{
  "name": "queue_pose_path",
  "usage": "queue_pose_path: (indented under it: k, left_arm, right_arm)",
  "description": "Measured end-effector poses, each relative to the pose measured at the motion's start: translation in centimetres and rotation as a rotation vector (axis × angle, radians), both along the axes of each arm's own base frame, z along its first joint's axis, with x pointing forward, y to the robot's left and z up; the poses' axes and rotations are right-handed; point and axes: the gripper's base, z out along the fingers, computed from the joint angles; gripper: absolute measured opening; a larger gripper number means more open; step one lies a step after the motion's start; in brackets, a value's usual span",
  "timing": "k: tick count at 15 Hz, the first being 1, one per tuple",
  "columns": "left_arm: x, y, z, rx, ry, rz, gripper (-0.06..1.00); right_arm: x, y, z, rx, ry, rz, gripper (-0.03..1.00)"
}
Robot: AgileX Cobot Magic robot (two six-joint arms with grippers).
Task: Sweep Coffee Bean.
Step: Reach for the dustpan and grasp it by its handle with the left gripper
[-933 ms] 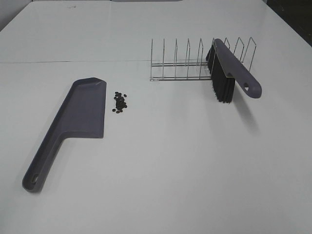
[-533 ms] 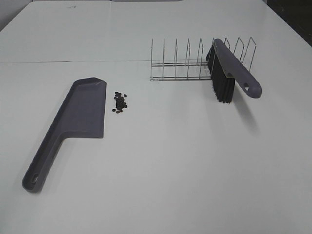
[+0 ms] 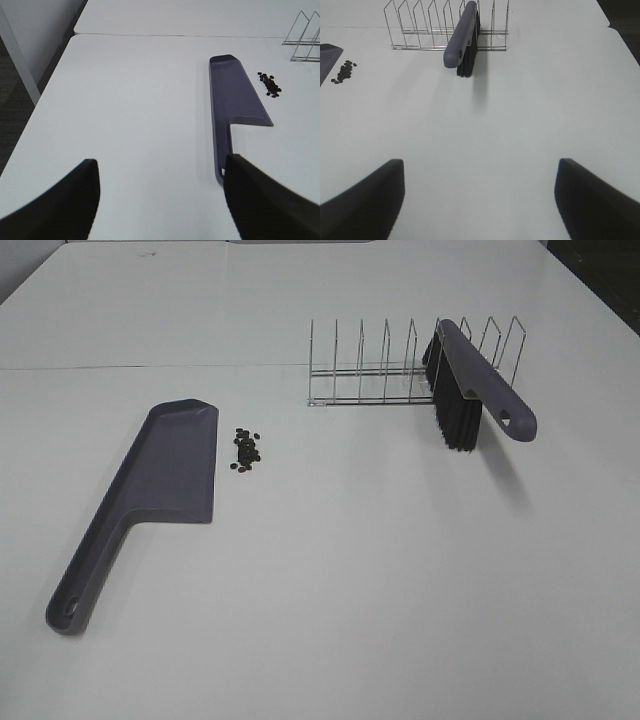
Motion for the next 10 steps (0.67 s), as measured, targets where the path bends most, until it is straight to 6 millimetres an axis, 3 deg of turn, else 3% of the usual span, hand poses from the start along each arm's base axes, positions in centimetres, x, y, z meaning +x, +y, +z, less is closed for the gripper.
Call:
queue_pose_path:
  k: [10]
  left_arm:
    - [0.00, 0.00, 0.00, 0.000, 0.000, 0.000, 0.66]
  right_arm:
    - [0.00, 0.00, 0.00, 0.000, 0.000, 0.000, 0.72]
